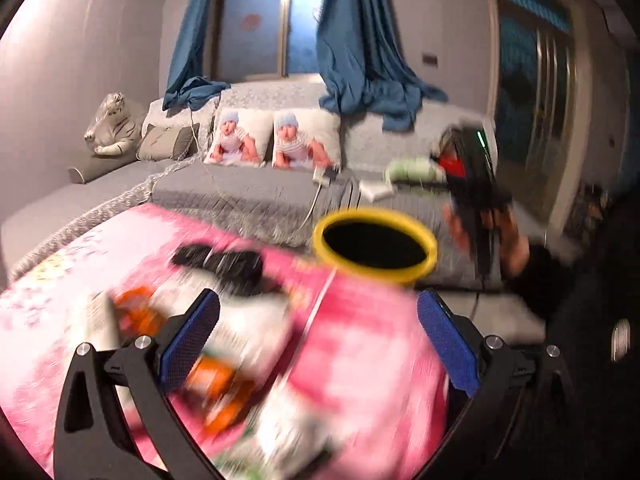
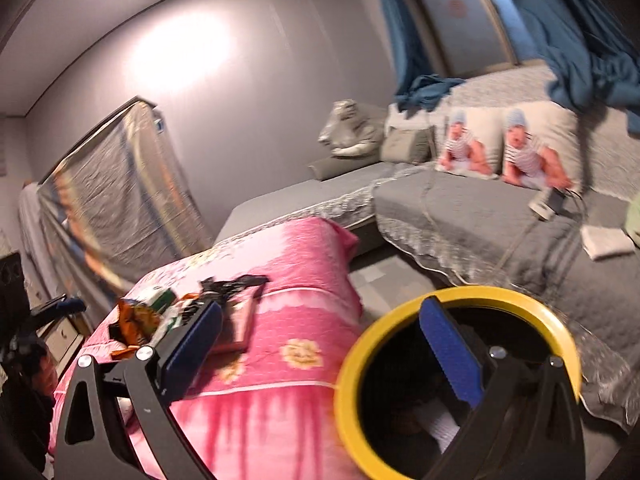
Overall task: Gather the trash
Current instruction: 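Return to the bed and grasp the green milk carton with the left tool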
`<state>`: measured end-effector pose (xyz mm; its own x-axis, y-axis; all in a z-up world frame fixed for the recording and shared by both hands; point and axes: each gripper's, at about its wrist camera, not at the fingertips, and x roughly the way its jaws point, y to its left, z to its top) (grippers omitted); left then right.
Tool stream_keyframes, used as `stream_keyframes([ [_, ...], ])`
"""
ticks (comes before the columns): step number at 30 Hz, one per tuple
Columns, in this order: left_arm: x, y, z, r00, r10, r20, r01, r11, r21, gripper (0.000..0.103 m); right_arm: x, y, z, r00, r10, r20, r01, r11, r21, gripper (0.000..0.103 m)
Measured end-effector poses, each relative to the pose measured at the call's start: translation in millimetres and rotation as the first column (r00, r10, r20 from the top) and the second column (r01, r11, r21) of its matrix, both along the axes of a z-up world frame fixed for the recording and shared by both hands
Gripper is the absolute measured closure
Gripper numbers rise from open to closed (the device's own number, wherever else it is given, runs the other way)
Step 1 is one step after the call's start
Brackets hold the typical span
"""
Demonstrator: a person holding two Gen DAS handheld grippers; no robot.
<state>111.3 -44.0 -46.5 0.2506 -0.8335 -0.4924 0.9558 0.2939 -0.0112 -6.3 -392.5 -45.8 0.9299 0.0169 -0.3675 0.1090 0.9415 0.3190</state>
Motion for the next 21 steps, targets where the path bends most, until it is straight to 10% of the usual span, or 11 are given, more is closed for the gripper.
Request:
stream_keyframes([
  [6, 1.0, 51.4, -32.9, 0.999, -0.047, 0.011, 0.045, 0.991, 0.13, 0.008, 34.0, 43.0, 10.9, 0.997, 0.077, -0.026, -0.077, 0.997, -0.014, 0.007],
  [21, 47.1, 73.7, -78.3, 0.995, -0.068, -0.069, 0.079, 0.982, 0.174, 0.009, 94.1, 100.9, 11.9, 0.976, 0.192, -0.103, -0.198, 0.979, -0.046, 0.007],
])
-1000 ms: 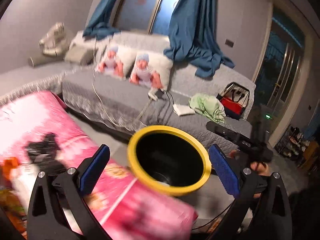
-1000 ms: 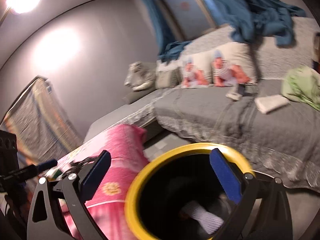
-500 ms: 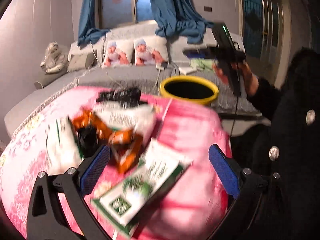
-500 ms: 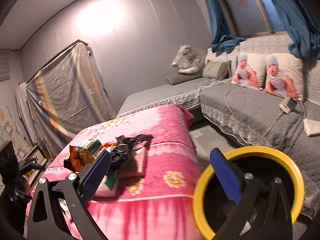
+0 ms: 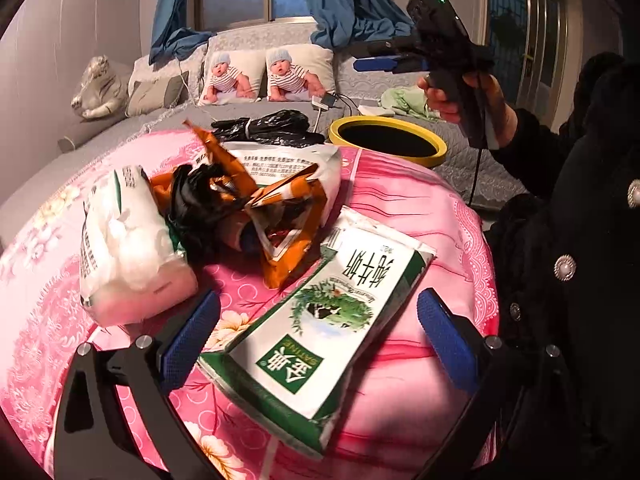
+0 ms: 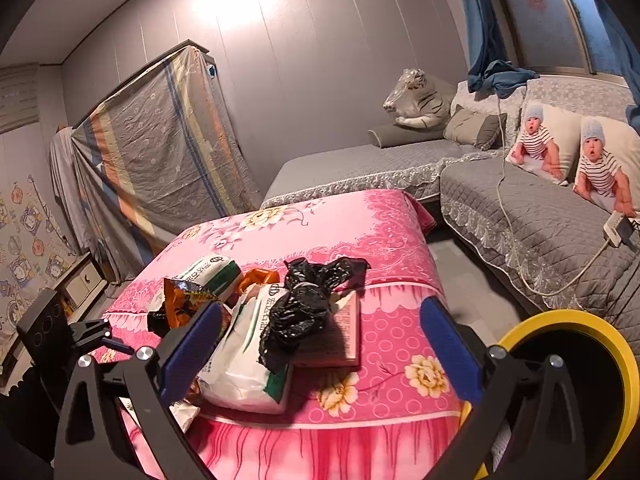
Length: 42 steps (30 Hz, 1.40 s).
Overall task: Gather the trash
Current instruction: 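Return to the bed and grasp the green milk carton with the left tool, then grasp the orange wrapper with the right tool while the left tool holds the carton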
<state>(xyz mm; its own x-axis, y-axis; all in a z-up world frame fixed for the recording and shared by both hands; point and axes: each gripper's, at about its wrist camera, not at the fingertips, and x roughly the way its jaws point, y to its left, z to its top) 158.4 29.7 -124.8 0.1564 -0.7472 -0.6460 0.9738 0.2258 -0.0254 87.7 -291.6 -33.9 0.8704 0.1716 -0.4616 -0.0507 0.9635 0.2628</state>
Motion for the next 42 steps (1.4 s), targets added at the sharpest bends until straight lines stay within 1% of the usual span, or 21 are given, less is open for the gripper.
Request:
stream_keyframes([
  [3, 3.8, -1.3, -5.9, 1.0, -0.01, -0.012, 0.01, 1.0, 0.029, 0.009, 4.8, 0.7, -1.9, 1.0, 0.001, -0.012, -0.001, 1.0, 0.003, 0.007],
  [6, 4.2, -3.4, -11.8, 0.999, -0.038, -0.019, 0.039, 0.998, 0.057, 0.013, 8.3, 0.9, -4.1, 1.0, 0.001, -0.02, -0.001, 1.0, 0.011, 0.007],
  [8, 5.3, -4.4, -14.8, 0.998, -0.049, -0.03, 0.051, 0.996, 0.072, 0.022, 10.0, 0.8, -4.8, 1.0, -0.001, -0.024, 0.001, 1.0, 0.018, 0.007],
  [12, 7.1, -4.2, -19.6, 0.997, -0.065, -0.039, 0.068, 0.994, 0.089, 0.026, 10.6, 2.1, -3.4, 0.999, 0.012, -0.032, -0.011, 1.0, 0.023, 0.007],
  [14, 6.2, -3.6, -18.8, 0.997, -0.069, -0.033, 0.072, 0.993, 0.09, 0.032, 9.3, 4.7, -1.2, 0.999, 0.014, -0.029, -0.014, 1.0, 0.011, 0.007],
  [15, 5.5, -3.6, -18.2, 0.997, -0.07, -0.027, 0.072, 0.993, 0.091, 0.033, 8.7, 5.7, 0.0, 1.0, 0.016, -0.027, -0.016, 1.0, 0.007, 0.007],
  [17, 4.3, -4.3, -18.5, 0.997, -0.072, -0.014, 0.073, 0.992, 0.099, 0.033, 7.1, 8.7, 4.4, 1.0, 0.022, -0.019, -0.022, 1.0, -0.001, 0.007],
  [19, 2.8, -6.9, -20.9, 0.997, -0.074, -0.002, 0.074, 0.99, 0.122, 0.031, 5.9, 11.6, 8.1, 1.0, 0.025, -0.011, -0.025, 1.0, -0.006, 0.007],
  [22, 4.6, -9.9, -23.9, 0.996, -0.086, -0.004, 0.086, 0.986, 0.146, 0.032, 2.9, 17.8, 13.5, 1.0, 0.03, -0.003, -0.03, 0.999, -0.013, 0.007],
  [24, 5.1, -10.4, -23.3, 0.996, -0.091, -0.008, 0.091, 0.985, 0.144, 0.034, -1.2, 22.7, 18.4, 0.999, 0.037, 0.006, -0.037, 0.999, -0.022, 0.007],
  [25, 5.2, -9.7, -22.2, 0.996, -0.089, -0.006, 0.089, 0.986, 0.14, 0.038, -3.0, 24.7, 20.2, 0.999, 0.039, 0.011, -0.038, 0.999, -0.027, 0.007],
  [26, 4.4, -8.1, -20.1, 0.996, -0.088, -0.003, 0.088, 0.988, 0.131, 0.043, -4.9, 27.2, 22.6, 0.999, 0.043, 0.016, -0.042, 0.999, -0.035, 0.007],
  [27, 3.2, -6.3, -17.9, 0.996, -0.092, -0.005, 0.091, 0.988, 0.121, 0.045, -6.4, 30.4, 26.0, 0.998, 0.052, 0.021, -0.051, 0.998, -0.043, 0.007],
  [31, -8.8, 2.0, -2.7, 0.996, -0.078, 0.033, 0.075, 0.992, 0.097, 0.049, -3.2, 52.7, 35.3, 0.99, 0.137, 0.017, -0.136, 0.988, -0.068, 0.007],
  [33, -12.4, 6.7, 4.0, 0.997, -0.062, 0.037, 0.059, 0.995, 0.084, 0.049, 2.4, 68.9, 36.2, 0.981, 0.196, 0.002, -0.195, 0.977, -0.084, 0.007],
  [34, -16.9, 10.1, 8.1, 0.998, -0.047, 0.05, 0.043, 0.996, 0.081, 0.049, 7.1, 79.4, 34.9, 0.972, 0.233, -0.014, -0.233, 0.968, -0.094, 0.007],
  [36, -25.5, 16.1, 14.3, 0.997, -0.024, 0.068, 0.019, 0.997, 0.072, 0.049, 16.3, 101.8, 29.1, 0.961, 0.271, -0.048, -0.275, 0.953, -0.129, 0.007],
  [38, -36.9, 23.1, 19.2, 0.998, 0.001, 0.068, -0.004, 0.999, 0.05, 0.049, 25.4, 118.1, 23.4, 0.951, 0.3, -0.071, -0.308, 0.938, -0.16, 0.007],
  [39, -40.4, 26.8, 20.5, 0.997, 0.01, 0.07, -0.013, 0.999, 0.044, 0.049, 33.7, 130.5, 18.2, 0.943, 0.318, -0.096, -0.33, 0.927, -0.178, 0.007],
  [41, -51.8, 35.5, 22.5, 0.996, 0.047, 0.07, -0.049, 0.999, 0.022, 0.049, 46.6, 142.9, 11.2, 0.936, 0.325, -0.137, -0.346, 0.922, -0.176, 0.007],
  [42, -56.9, 38.8, 23.2, 0.996, 0.061, 0.065, -0.062, 0.998, 0.008, 0.049, 54.0, 148.4, 6.1, 0.928, 0.333, -0.165, -0.358, 0.921, -0.155, 0.007],
])
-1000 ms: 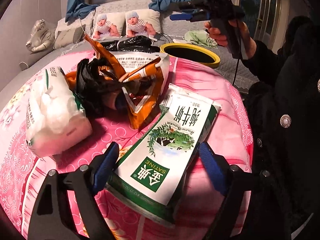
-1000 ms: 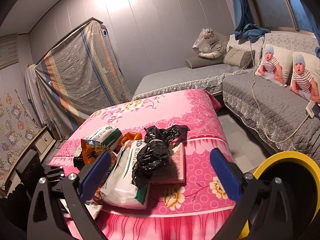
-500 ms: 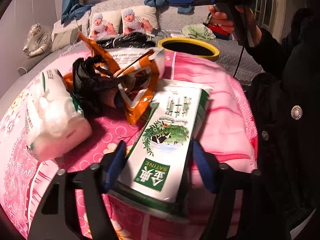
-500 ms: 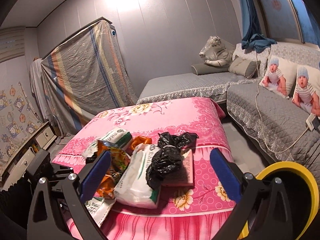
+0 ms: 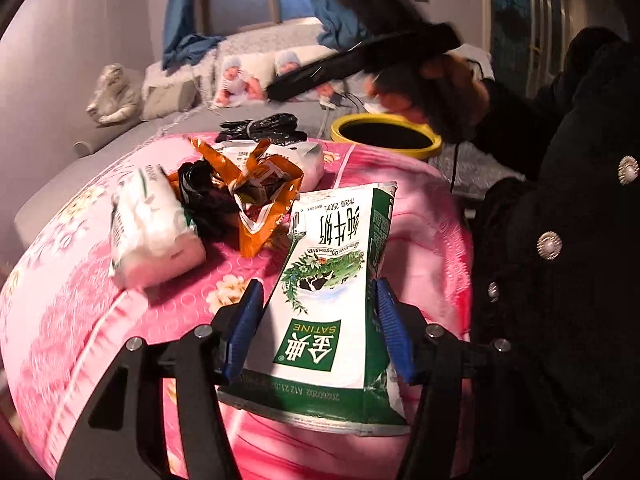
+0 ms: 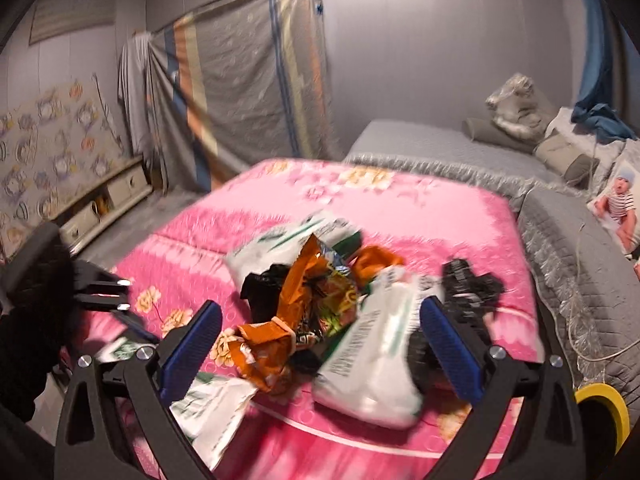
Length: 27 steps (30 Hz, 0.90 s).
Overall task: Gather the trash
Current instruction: 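Grasp the orange wrapper with the right tool while the left tool holds the carton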
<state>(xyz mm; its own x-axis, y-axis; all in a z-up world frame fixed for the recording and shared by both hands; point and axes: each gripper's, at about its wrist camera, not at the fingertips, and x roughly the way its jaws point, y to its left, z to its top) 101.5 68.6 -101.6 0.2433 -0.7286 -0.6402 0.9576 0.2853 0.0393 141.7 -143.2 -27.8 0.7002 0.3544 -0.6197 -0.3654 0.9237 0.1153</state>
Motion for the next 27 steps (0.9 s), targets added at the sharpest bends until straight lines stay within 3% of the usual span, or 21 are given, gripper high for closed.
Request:
stream_keyframes([
  [2, -12.7, 8.4, -0.2, 1.0, 0.028, -0.012, -0.029, 0.999, -0.037, 0.049, 10.1, 11.3, -9.4, 0.997, 0.026, -0.068, -0.025, 1.0, 0.016, 0.012],
  [6, -34.4, 21.5, -2.4, 0.996, 0.082, -0.026, -0.084, 0.993, -0.081, 0.049, 12.6, 29.4, -20.7, 0.989, 0.081, -0.122, -0.08, 0.997, 0.016, 0.02],
  [15, -55.4, 50.5, -7.3, 0.979, 0.187, -0.079, -0.199, 0.962, -0.188, 0.049, 26.4, 32.8, -42.9, 0.966, 0.065, -0.248, -0.063, 0.998, 0.019, 0.031],
  [19, -67.1, 58.1, -4.9, 0.977, 0.193, -0.093, -0.21, 0.947, -0.244, 0.049, 21.5, 34.0, -49.1, 0.965, 0.059, -0.256, -0.065, 0.998, -0.015, 0.035],
  [23, -72.2, 56.3, -4.8, 0.973, 0.213, -0.085, -0.228, 0.94, -0.253, 0.049, 25.0, 35.6, -54.7, 0.962, 0.07, -0.263, -0.073, 0.997, -0.001, 0.039],
  [24, -72.9, 56.0, -5.3, 0.974, 0.211, -0.086, -0.226, 0.94, -0.256, 0.049, 26.5, 36.6, -55.2, 0.963, 0.072, -0.261, -0.075, 0.997, 0.0, 0.043],
  [26, -74.2, 53.8, -4.4, 0.973, 0.216, -0.084, -0.231, 0.939, -0.253, 0.049, 26.7, 39.0, -53.1, 0.964, 0.095, -0.247, -0.097, 0.995, 0.003, 0.062],
  [27, -74.5, 53.3, -4.0, 0.972, 0.22, -0.084, -0.234, 0.939, -0.252, 0.049, 25.3, 40.5, -51.8, 0.966, 0.104, -0.237, -0.107, 0.994, 0.0, 0.066],
])
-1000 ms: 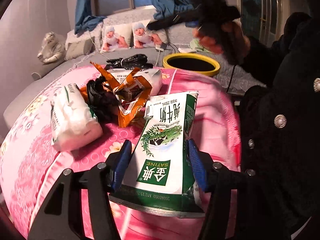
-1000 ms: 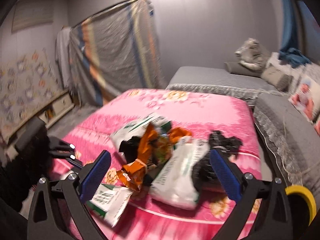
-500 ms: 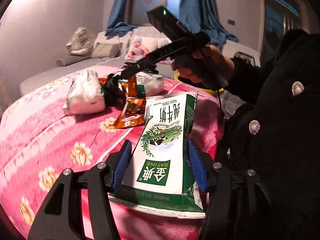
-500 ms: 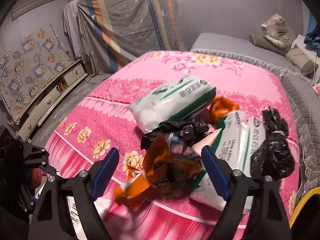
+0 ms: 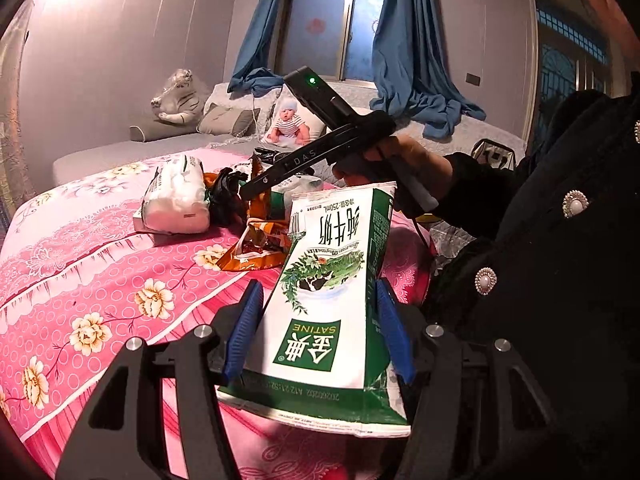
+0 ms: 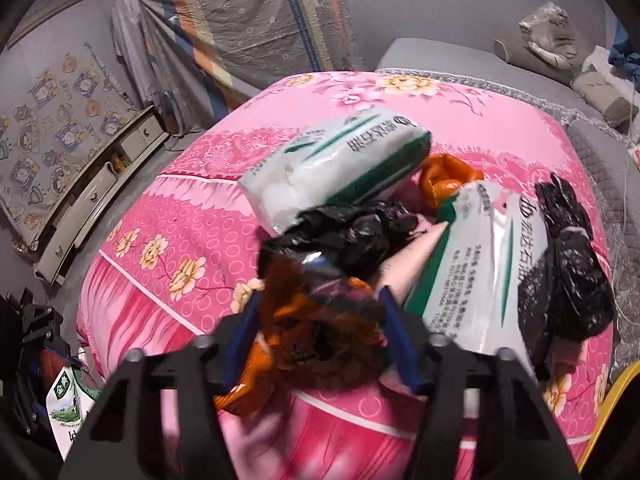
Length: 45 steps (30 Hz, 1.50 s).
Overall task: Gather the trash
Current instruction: 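Grasp the orange wrapper with the right tool while the left tool holds the carton, then carry carton and wrapper to the yellow bin and release both into it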
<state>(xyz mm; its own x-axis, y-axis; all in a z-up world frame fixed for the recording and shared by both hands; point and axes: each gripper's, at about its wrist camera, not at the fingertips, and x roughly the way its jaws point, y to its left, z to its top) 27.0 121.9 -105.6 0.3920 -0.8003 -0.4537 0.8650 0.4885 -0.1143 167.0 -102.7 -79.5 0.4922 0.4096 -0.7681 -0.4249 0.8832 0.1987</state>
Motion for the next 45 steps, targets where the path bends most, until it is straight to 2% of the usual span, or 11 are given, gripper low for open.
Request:
stream_keyframes([
  [4, -1.6, -0.7, 3.0, 1.0, 0.016, 0.004, -0.017, 1.0, 0.006, 0.049, -9.9, -5.6, 12.2, 0.998, 0.012, 0.054, -0.012, 1.0, 0.006, 0.074],
  [10, 0.5, -7.4, 15.3, 0.999, 0.042, 0.024, -0.042, 0.999, -0.015, 0.048, -29.9, -40.9, 48.7, 0.987, -0.047, 0.155, 0.037, 0.997, 0.071, 0.074],
  [13, 10.5, -21.9, 26.3, 0.998, 0.047, 0.033, -0.046, 0.998, -0.033, 0.048, -44.4, -69.2, 70.5, 0.969, -0.108, 0.221, 0.088, 0.991, 0.101, 0.074],
  [17, 20.3, -50.2, 40.7, 0.998, 0.024, 0.059, -0.021, 0.999, -0.048, 0.048, -65.3, -114.1, 94.7, 0.927, -0.218, 0.306, 0.185, 0.974, 0.134, 0.074],
  [20, 27.2, -79.5, 50.2, 0.997, -0.004, 0.078, 0.007, 0.999, -0.041, 0.048, -83.8, -157.7, 108.3, 0.874, -0.326, 0.359, 0.29, 0.945, 0.153, 0.074],
  [26, 41.9, -147.8, 68.4, 0.993, -0.059, 0.107, 0.063, 0.997, -0.033, 0.048, -113.6, -233.3, 109.4, 0.782, -0.499, 0.373, 0.455, 0.867, 0.205, 0.074],
  [30, 53.7, -196.4, 78.5, 0.986, -0.108, 0.128, 0.11, 0.994, -0.01, 0.048, -137.8, -286.1, 100.8, 0.698, -0.616, 0.365, 0.571, 0.786, 0.235, 0.074],
  [32, 61.4, -223.4, 82.5, 0.983, -0.139, 0.116, 0.141, 0.99, -0.005, 0.048, -146.4, -303.5, 95.3, 0.667, -0.652, 0.362, 0.61, 0.756, 0.239, 0.074],
  [38, 80.5, -287.9, 88.2, 0.981, -0.168, 0.099, 0.169, 0.986, 0.002, 0.048, -176.7, -354.1, 79.3, 0.516, -0.77, 0.375, 0.769, 0.609, 0.193, 0.074],
  [44, 94.6, -355.0, 83.6, 0.984, -0.165, 0.062, 0.162, 0.986, 0.038, 0.048, -193.6, -376.9, 53.8, 0.451, -0.81, 0.376, 0.84, 0.527, 0.127, 0.074],
  [45, 97.1, -366.7, 81.0, 0.984, -0.17, 0.044, 0.168, 0.985, 0.044, 0.048, -195.6, -376.9, 48.8, 0.449, -0.811, 0.376, 0.845, 0.522, 0.117, 0.074],
])
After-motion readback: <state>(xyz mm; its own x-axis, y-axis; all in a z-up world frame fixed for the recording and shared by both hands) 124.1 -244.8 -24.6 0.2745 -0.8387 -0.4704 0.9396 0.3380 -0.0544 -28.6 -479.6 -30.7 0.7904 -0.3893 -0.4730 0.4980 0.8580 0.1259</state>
